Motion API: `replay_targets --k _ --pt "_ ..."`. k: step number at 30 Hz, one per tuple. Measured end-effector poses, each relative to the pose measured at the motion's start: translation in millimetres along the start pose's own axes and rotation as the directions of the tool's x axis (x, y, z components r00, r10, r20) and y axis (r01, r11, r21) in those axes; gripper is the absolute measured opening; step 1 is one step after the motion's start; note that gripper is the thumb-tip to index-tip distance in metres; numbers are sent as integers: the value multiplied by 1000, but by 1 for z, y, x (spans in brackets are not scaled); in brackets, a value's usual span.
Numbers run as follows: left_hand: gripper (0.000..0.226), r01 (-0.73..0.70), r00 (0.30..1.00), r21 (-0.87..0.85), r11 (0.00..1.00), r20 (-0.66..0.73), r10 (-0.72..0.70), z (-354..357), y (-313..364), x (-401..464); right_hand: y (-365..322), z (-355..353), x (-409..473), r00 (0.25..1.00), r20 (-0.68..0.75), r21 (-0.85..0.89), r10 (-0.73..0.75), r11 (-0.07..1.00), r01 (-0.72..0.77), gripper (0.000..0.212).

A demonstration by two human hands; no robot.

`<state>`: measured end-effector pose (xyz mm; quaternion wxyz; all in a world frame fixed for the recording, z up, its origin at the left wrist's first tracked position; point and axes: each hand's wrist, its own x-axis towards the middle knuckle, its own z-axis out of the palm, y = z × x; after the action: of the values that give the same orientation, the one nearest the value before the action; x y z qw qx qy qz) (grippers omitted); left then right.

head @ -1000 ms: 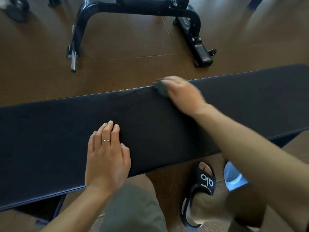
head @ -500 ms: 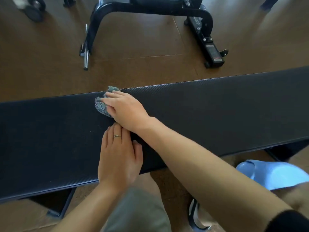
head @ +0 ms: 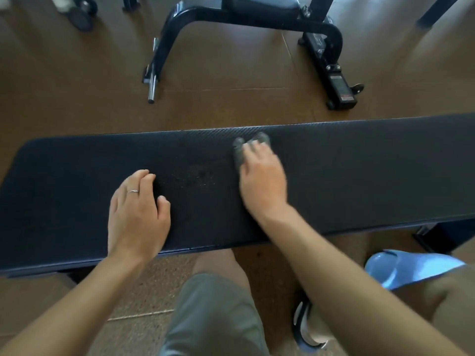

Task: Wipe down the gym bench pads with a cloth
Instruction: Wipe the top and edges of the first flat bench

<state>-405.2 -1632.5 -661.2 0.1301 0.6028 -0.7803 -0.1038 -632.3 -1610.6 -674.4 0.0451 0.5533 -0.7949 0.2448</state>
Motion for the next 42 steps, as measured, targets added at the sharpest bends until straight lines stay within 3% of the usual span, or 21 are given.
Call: replay_targets --k 3,6,8,11,14,16,18,20,23,25,28,31,32,34,36,38,40,42 --pt "46 -16 1000 -4 1000 7 16 5 -4 -5 -78 12 -55 954 123 133 -272 958 256 37" --pt "46 -32 999 -13 999 9 32 5 -5 -6 -62 1 -64 882 203 169 -425 903 396 45" --pt "46 -29 1000 -26 999 4 30 4 -5 -6 -15 -14 -53 921 172 86 -348 937 338 44" --pt "46 -24 1000 -33 999 -1 24 5 -4 -6 56 -41 -48 999 44 -52 6 999 -4 39" --pt "46 -39 999 -31 999 -11 39 7 -5 -6 45 -39 -59 955 -59 -118 290 948 -296 43" --pt "47 -39 999 -26 999 -17 39 8 -6 -5 -4 -21 -71 962 -72 -114 264 956 -271 46" --pt "47 -37 999 -18 999 -17 36 9 -6 -5 -59 -6 -91 998 -1 -38 62 997 -62 49" --pt "47 -46 999 -1 999 -8 46 9 -7 -7 -96 -5 -113 984 119 30 -135 991 132 49" --pt "47 -46 999 -2 999 -5 46 6 -7 -7 -70 -23 -112 939 201 44 -278 961 275 48" --pt "47 -28 1000 -20 999 -7 27 6 -5 -7 -18 -35 -102 962 182 -18 -205 977 212 46" --pt "48 2 1000 -34 999 -12 -3 6 -2 -8 59 -58 -92 996 58 -79 73 995 -68 44" --pt "47 23 1000 -44 999 -10 -23 5 0 -9 53 -53 -101 973 -8 -91 230 969 -230 45" --pt "47 32 999 -49 998 -13 -33 4 0 -8 33 -45 -103 979 -4 -75 205 976 -204 46" --pt "47 49 999 -54 997 -12 -50 4 0 -7 -19 -26 -110 998 60 7 -14 1000 14 52" --pt "49 55 998 -52 997 -9 -55 3 0 -8 -65 -16 -118 944 185 102 -272 961 257 55" --pt "51 75 997 -57 996 -2 -75 1 1 -9 -71 -18 -109 865 252 188 -433 899 395 53" --pt "52 99 995 -57 993 -4 -99 0 3 -9 -33 -25 -86 843 269 181 -466 884 431 50" --pt "52 109 994 -54 993 -6 -110 1 5 -9 29 -32 -58 915 209 86 -345 939 334 47"
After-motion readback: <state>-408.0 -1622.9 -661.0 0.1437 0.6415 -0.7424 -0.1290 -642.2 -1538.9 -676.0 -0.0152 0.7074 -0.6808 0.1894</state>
